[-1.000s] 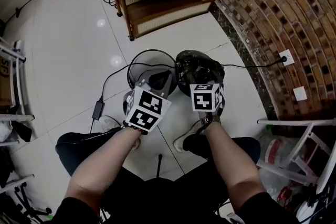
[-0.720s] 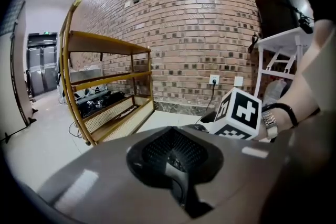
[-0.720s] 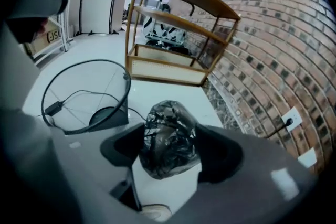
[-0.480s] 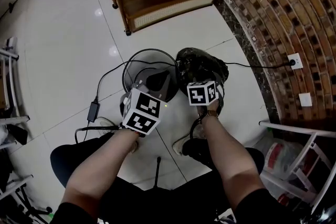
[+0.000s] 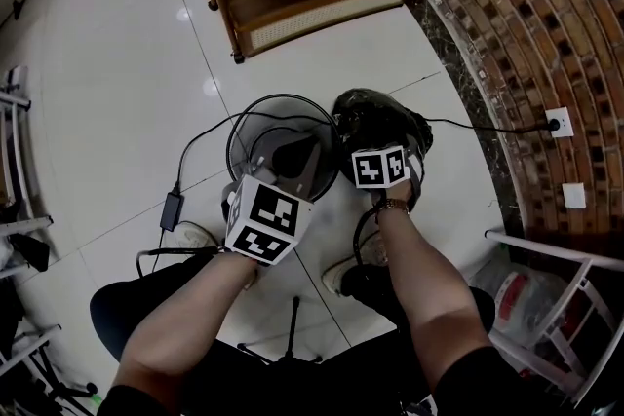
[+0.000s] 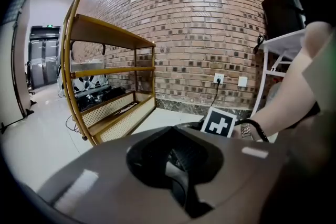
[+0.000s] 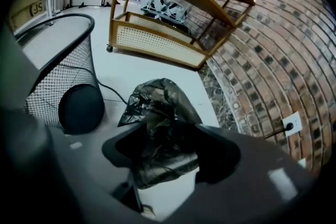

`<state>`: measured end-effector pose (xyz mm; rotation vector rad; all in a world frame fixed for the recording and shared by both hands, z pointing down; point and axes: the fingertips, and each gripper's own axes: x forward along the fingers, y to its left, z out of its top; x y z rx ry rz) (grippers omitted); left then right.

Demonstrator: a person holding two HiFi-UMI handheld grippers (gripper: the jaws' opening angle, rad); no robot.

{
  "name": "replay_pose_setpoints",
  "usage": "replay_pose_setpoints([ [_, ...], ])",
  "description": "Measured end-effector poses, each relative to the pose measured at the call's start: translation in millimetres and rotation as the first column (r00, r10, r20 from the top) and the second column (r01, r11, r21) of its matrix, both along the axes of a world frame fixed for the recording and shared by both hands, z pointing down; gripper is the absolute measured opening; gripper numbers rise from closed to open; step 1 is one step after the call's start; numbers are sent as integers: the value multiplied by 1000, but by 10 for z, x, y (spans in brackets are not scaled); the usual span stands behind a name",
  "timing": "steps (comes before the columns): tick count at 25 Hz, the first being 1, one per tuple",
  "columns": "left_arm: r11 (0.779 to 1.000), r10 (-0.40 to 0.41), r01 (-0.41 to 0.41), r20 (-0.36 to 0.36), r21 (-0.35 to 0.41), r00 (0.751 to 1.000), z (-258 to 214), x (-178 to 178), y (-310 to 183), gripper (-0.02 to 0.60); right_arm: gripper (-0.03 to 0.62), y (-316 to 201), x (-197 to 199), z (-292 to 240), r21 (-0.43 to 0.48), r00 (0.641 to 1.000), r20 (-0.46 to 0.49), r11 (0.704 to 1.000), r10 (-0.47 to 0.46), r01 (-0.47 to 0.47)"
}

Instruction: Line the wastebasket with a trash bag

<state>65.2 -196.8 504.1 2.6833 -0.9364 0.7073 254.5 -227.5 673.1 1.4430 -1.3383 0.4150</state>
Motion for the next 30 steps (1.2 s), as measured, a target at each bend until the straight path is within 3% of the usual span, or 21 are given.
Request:
replay_pose_setpoints([
  [5,1000,-2,2,-6,-1,1000,18,-9,-8,0,125,-36,142,-104,32,998,-66,999,18,-16],
  [12,1000,-2,2,-18,14,1000,-82,-1,56,0,20,-12,251,-390,86,997,-70,996,37,-30],
  [30,999,11,-10,-28,44,1000,-423,-34,290,1,11,120,518,-1667,275,996,-87,961,36,-11],
])
